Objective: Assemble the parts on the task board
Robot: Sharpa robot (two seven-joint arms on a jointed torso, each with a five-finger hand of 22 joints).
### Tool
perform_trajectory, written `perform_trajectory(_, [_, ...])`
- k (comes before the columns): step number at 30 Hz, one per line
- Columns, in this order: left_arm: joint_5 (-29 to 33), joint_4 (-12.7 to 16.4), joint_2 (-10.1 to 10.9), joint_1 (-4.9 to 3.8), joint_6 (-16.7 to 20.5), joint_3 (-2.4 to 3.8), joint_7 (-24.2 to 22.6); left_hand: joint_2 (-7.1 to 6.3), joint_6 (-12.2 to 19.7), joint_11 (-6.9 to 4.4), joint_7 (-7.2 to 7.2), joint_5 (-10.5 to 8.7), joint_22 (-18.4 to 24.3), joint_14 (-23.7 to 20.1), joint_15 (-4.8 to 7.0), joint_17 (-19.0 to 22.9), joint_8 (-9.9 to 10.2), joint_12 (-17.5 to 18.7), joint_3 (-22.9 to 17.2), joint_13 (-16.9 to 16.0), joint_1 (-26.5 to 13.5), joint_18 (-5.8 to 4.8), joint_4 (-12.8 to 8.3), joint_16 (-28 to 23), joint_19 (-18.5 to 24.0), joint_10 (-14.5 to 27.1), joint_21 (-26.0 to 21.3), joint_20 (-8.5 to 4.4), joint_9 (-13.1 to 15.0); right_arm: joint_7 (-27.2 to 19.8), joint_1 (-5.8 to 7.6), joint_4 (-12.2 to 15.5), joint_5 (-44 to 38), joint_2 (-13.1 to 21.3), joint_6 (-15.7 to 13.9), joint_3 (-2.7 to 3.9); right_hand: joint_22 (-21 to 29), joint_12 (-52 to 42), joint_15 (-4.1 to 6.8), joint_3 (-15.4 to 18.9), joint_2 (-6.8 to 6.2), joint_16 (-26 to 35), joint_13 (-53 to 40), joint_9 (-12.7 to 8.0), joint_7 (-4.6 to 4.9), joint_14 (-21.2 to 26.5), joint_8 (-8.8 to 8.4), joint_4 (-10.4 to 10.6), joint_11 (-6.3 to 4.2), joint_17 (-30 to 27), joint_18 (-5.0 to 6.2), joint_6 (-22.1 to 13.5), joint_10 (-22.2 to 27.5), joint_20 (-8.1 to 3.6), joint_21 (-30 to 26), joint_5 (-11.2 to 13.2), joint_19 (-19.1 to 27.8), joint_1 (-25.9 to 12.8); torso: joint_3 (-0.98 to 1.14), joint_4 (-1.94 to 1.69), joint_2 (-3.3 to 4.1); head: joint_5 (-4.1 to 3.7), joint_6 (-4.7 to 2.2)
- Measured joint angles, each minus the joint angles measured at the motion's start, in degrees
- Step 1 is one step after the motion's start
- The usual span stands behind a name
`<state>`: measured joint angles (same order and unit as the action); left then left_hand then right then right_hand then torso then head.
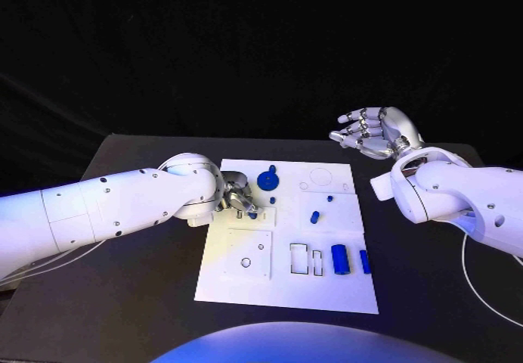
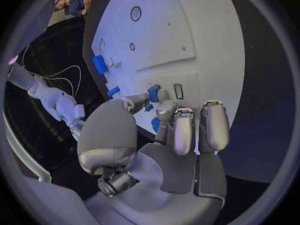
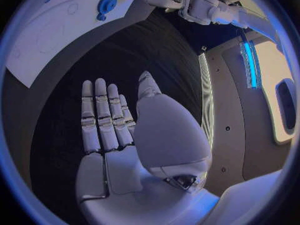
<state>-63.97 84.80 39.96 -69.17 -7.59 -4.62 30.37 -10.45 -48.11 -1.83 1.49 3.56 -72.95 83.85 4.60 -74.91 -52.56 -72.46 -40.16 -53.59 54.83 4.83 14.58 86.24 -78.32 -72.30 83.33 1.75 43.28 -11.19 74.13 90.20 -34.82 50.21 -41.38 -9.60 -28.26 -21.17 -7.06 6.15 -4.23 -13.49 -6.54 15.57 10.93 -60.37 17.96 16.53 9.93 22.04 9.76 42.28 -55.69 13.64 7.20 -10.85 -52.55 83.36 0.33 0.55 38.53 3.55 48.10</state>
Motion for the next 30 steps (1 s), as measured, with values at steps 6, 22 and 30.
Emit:
perform_trajectory(6, [0.00, -0.09, -0.02, 0.02, -0.05, -0.02, 0.00, -0.42, -0.02, 0.00, 0.24, 0.00, 0.00, 0.00, 0.00, 0.00, 0.06, 0.00, 2.71, -0.02, -0.42, 0.00, 1.60, 0.00, 0.00, 0.00, 0.00, 0.00, 0.07, -0.05, 0.00, -0.01, 0.04, 0.00, 0.01, 0.00, 2.58, 0.00, -0.62, 0.00, -0.45, 2.04, 1.76, -0.64, 0.21, 0.62, 0.43, 0.00, 0.00, -0.93, 0.00, 0.21, 0.00, 0.95, -3.17, 0.00, 4.21, -0.44, 0.01, -0.01, -0.01, -0.01, -0.05])
perform_trajectory(22, [0.02, 0.19, 0.20, 0.03, -0.11, 0.04, 0.00, -0.42, -0.01, 0.00, 0.24, 0.00, -0.06, 0.00, 0.00, 0.00, 0.49, 0.00, 4.20, -0.06, -0.42, 0.00, 1.85, 0.00, 0.00, 0.00, 0.00, 0.00, 0.13, -0.19, -0.03, -0.08, 0.24, -0.04, 0.03, 0.00, 4.59, 0.00, -0.81, 0.00, -0.60, 2.91, 2.68, -1.13, 0.21, 0.82, 0.43, 0.00, 0.42, -1.80, 0.00, 0.21, 0.01, 1.82, -3.39, 0.00, 6.74, -1.19, -0.01, 0.01, -0.02, 0.05, 0.01])
perform_trajectory(30, [0.84, 3.06, 2.23, 0.19, 0.16, 2.08, 0.01, -0.57, 1.13, 0.56, 1.06, 0.00, 1.13, 0.00, 0.00, 0.00, 1.69, 0.72, 5.98, 1.61, -0.57, 0.00, 2.02, 0.00, 0.17, 0.92, -0.27, 0.17, -0.04, -0.36, -0.10, -0.39, 0.36, -0.03, 0.02, 0.00, 4.98, 0.00, -0.81, 0.00, -0.83, 3.16, 2.72, -1.26, 0.21, 0.82, 0.43, 0.00, 0.42, -1.99, 0.00, 0.21, 0.01, 2.03, -3.38, 0.00, 7.35, -1.42, -0.05, 0.04, -0.05, -0.08, -0.55])
